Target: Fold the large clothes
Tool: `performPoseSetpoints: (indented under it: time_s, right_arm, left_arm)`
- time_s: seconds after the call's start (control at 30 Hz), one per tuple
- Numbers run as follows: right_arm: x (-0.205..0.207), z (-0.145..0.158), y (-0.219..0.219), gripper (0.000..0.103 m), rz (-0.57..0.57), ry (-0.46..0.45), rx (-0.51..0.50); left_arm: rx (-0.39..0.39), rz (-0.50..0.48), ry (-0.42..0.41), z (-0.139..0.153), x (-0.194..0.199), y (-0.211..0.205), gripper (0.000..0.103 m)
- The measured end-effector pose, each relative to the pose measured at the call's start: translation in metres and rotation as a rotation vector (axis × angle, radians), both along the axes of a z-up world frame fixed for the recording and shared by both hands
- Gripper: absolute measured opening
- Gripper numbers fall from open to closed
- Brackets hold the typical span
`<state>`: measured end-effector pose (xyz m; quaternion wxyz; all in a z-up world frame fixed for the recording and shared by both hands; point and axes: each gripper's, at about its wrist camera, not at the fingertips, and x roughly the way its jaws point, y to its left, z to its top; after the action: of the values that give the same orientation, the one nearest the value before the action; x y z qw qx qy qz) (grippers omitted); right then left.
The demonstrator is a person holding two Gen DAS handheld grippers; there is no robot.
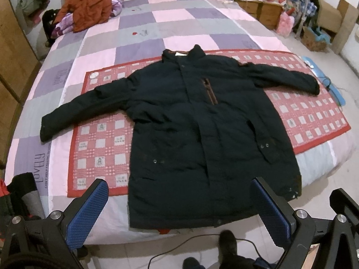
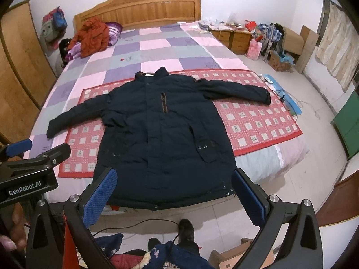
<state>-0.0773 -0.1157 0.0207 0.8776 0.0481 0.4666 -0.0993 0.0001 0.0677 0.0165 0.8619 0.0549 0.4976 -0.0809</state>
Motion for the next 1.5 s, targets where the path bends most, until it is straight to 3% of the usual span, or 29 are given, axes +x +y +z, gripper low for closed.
performPoseSetpoints:
  time_s: [0.33, 0.57, 0.93, 1.07, 1.3, 1.5]
  right_arm:
    - [0.008, 0.001, 0.01, 0.103, 0.012, -0.006, -0.003]
    - [0.034, 0.0, 0.01, 0.103, 0.028, 0.001, 0.007]
    - [0.093, -0.028, -0.033, 0.103, 0.037, 0.068, 0.044]
    - [0.121, -0.039, -0.06, 0.103, 0.044, 0.083, 0.047]
    - [0.176, -0.069, -0.114, 0.103, 0.119, 0.032, 0.008]
    - [0.241, -0.134, -0.162, 0.103, 0.184, 0.062, -0.008]
  left_arm:
    - [-0.012, 0.039, -0.001, -0.004, 0.011, 0.019, 0.103]
    - [-0.009, 0.073, 0.01, -0.011, 0.031, 0.021, 0.103]
    - [0.005, 0.119, 0.085, -0.041, 0.086, -0.008, 0.103]
    - [0.005, 0.133, 0.115, -0.058, 0.116, -0.028, 0.103]
    - [-0.032, 0.149, 0.203, -0.107, 0.169, -0.057, 0.103]
    - [-0.019, 0.219, 0.162, -0.16, 0.215, -0.056, 0.103]
